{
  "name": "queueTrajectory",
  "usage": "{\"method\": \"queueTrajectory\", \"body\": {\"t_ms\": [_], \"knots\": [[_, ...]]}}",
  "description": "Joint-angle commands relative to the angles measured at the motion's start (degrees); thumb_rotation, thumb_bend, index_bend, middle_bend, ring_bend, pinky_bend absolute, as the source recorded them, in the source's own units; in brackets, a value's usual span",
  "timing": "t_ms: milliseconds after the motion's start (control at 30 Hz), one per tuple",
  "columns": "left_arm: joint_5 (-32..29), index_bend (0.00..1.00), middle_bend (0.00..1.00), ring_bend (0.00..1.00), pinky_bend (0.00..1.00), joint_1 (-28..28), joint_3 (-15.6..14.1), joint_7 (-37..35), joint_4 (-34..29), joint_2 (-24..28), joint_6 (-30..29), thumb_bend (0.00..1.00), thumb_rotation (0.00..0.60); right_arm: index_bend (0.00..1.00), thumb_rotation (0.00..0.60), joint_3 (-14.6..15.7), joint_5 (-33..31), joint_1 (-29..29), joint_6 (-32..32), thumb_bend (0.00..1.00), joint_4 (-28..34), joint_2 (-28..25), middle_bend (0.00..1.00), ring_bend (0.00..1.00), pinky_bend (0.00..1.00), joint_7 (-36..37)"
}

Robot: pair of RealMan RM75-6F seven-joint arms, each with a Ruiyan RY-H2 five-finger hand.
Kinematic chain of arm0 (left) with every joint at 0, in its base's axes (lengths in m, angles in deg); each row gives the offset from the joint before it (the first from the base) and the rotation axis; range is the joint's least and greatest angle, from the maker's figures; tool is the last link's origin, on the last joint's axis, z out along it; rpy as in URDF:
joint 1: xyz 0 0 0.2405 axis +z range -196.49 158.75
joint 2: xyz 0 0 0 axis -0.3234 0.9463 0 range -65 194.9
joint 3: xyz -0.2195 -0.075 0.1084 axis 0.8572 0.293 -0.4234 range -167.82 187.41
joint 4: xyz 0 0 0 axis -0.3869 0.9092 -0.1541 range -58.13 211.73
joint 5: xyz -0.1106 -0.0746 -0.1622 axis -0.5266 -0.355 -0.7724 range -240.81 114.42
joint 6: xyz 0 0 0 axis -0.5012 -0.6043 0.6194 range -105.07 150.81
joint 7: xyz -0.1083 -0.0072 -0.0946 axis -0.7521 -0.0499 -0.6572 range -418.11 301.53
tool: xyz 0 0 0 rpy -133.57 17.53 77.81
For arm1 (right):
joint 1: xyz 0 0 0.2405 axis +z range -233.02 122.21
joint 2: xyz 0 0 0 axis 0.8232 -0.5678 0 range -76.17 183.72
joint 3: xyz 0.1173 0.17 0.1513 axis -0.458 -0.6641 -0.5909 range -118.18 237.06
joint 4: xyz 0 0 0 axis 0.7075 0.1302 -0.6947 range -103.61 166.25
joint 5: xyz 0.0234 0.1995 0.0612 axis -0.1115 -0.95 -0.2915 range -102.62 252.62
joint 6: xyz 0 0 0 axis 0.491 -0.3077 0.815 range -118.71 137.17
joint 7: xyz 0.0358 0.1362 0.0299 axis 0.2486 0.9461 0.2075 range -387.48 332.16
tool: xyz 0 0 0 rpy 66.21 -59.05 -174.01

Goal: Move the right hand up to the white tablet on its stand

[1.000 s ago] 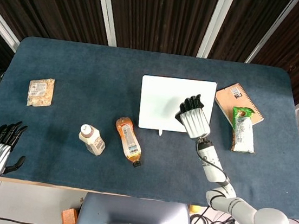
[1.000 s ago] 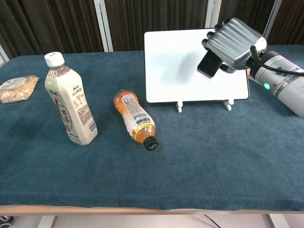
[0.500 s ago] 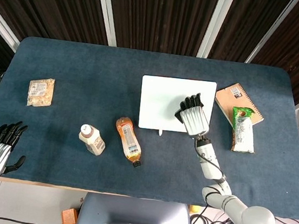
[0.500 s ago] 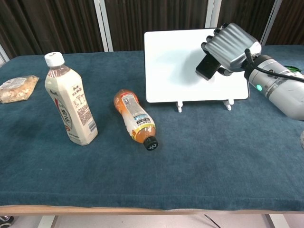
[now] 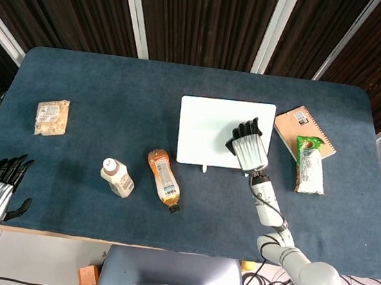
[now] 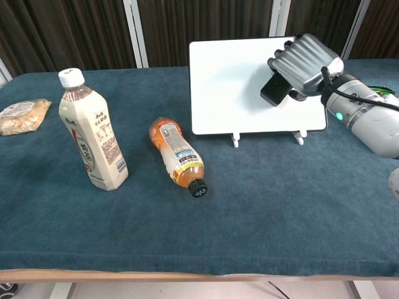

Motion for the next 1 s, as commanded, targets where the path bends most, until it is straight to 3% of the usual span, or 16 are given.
{"method": "queueTrajectory", "body": {"t_ms": [33,133,333,467,733,867,1000], "knots": [[-0.08,0.0,0.0,0.0,0.06,0.02,0.04,-0.06,0.0,0.04,-0.02,0.33,0.6,0.66,0.6,0.18,-0.34,0.25,-0.37,0.24,-1.23,0.65,0.5,0.4,0.22,0.88],[-0.14,0.0,0.0,0.0,0.06,-0.01,0.06,-0.27,0.0,0.12,0.06,0.33,0.6,0.59,0.6,0.29,-0.56,0.39,-0.3,0.24,-2.32,1.14,0.46,0.39,0.22,1.38],[-0.07,0.0,0.0,0.0,0.06,-0.11,0.09,-0.86,0.11,0.18,0.16,0.33,0.6,0.23,0.6,0.24,-1.25,0.41,-0.35,0.24,-3.1,1.63,0.21,0.25,0.16,1.1],[-0.05,0.0,0.0,0.0,0.06,-0.1,0.09,-1.07,0.15,0.22,0.16,0.34,0.6,0.05,0.6,0.43,-1.28,0.4,0.11,0.24,-2.75,1.52,0.09,0.17,0.12,1.19],[0.13,0.0,0.0,0.0,0.06,-0.09,-0.02,-1.1,0.08,0.31,0.12,0.34,0.6,0.0,0.6,0.56,-1.78,0.01,-0.22,0.24,-0.86,0.68,0.0,0.09,0.04,0.81],[0.28,0.0,0.0,0.0,0.06,0.0,-0.04,-1.52,0.06,0.48,-0.11,0.33,0.6,0.0,0.6,1.6,-1.44,-1.18,-0.13,0.23,2.51,-1.25,0.0,0.05,0.02,-0.03],[0.56,0.0,0.0,0.0,0.06,0.14,-0.06,-1.89,-0.04,0.68,-0.5,0.33,0.6,0.0,0.6,2.6,-1.66,-3.19,-0.33,0.15,7.79,-4.2,0.0,0.01,0.0,-2.71]]}}
